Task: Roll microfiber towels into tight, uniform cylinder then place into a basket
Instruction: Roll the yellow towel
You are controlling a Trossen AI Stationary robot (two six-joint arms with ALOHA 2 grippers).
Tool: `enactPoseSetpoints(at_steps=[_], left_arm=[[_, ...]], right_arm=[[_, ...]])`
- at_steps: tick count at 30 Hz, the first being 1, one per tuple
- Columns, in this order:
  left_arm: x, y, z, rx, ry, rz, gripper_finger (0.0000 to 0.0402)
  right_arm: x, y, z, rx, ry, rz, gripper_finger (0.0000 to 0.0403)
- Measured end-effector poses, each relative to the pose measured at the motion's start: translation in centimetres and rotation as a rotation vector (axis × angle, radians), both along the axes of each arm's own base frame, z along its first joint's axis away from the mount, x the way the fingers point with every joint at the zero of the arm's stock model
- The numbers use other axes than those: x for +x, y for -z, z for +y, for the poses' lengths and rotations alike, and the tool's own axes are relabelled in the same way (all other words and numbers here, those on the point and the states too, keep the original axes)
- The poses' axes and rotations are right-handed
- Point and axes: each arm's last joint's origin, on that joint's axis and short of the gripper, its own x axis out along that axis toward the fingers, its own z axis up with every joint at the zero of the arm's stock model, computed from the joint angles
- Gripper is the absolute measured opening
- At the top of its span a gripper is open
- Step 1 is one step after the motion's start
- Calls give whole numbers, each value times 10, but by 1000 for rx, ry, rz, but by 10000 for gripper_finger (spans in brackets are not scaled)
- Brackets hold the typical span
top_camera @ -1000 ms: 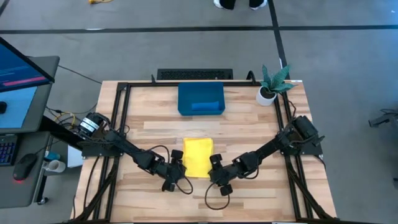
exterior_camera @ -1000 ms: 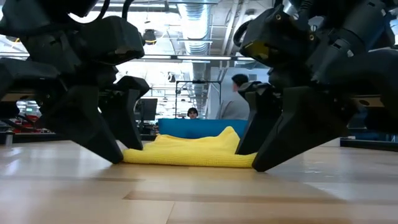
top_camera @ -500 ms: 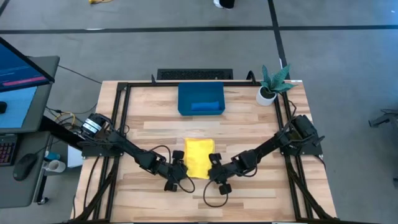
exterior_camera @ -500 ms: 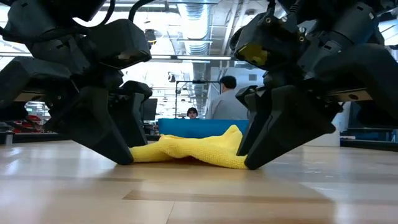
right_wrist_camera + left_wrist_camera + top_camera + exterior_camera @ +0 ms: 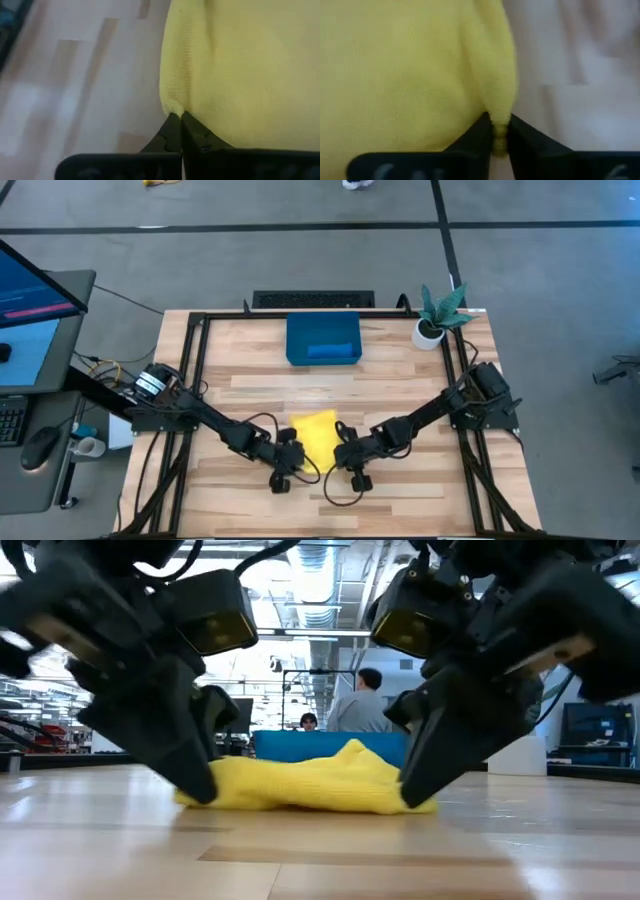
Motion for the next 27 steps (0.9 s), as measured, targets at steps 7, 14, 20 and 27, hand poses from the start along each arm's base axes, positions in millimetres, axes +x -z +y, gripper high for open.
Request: enactPoseSetpoints(at_steps=[7, 14, 20, 27], left_arm=[[10, -13, -11, -187, 72, 65, 7], [9, -13, -8, -263, -52, 147, 16], [9, -13, -7, -256, -59, 161, 12], [8, -13, -6, -248, -63, 170, 22]], right_arm=[[0, -16, -1, 238, 37, 71, 20], [8, -19, -13, 463, 249, 169, 8], [14, -17, -31, 476, 401, 177, 14], [17, -18, -41, 552, 481, 223, 10]])
